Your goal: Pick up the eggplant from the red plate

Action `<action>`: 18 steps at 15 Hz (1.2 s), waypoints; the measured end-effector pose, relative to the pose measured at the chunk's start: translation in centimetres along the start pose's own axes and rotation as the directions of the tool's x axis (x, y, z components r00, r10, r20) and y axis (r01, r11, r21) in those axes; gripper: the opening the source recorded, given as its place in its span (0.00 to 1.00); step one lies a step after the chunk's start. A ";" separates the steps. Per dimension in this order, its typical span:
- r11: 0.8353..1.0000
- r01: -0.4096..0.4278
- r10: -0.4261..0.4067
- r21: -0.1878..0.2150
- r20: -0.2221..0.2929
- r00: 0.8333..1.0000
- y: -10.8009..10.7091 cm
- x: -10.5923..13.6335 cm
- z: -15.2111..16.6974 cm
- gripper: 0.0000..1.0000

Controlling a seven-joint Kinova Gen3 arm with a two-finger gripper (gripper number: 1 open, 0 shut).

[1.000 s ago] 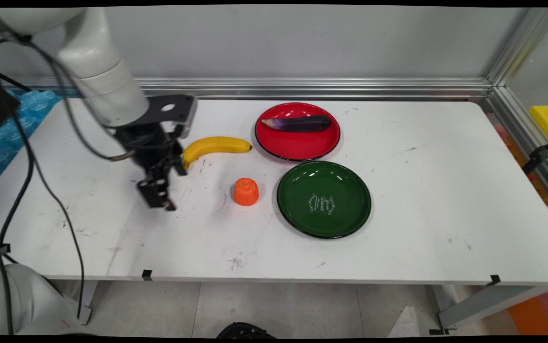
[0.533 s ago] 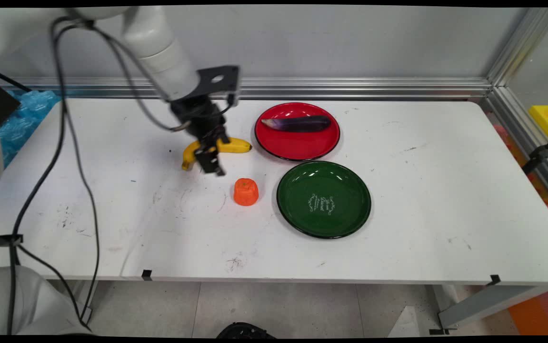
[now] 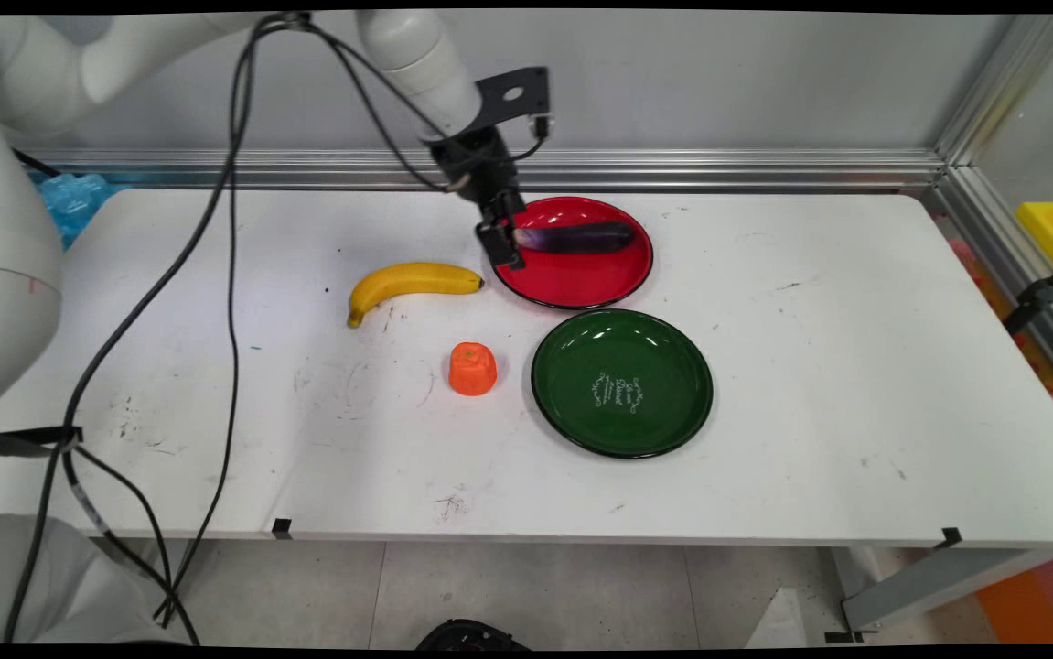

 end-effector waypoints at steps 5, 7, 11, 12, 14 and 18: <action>1.000 0.006 -0.006 0.016 -0.017 1.000 -3.4 1.1 2.2 1.00; 1.000 0.016 -0.015 0.023 -0.025 1.000 -4.9 1.4 3.3 1.00; 0.999 0.045 -0.044 0.018 -0.037 0.998 -7.4 1.5 5.6 1.00; 0.999 0.053 -0.052 0.014 -0.039 0.998 -7.7 1.5 6.1 1.00; 0.998 0.067 -0.067 0.004 -0.042 0.997 -8.2 1.4 7.0 1.00; 0.996 0.094 -0.094 -0.007 -0.046 0.995 -8.8 1.1 9.0 1.00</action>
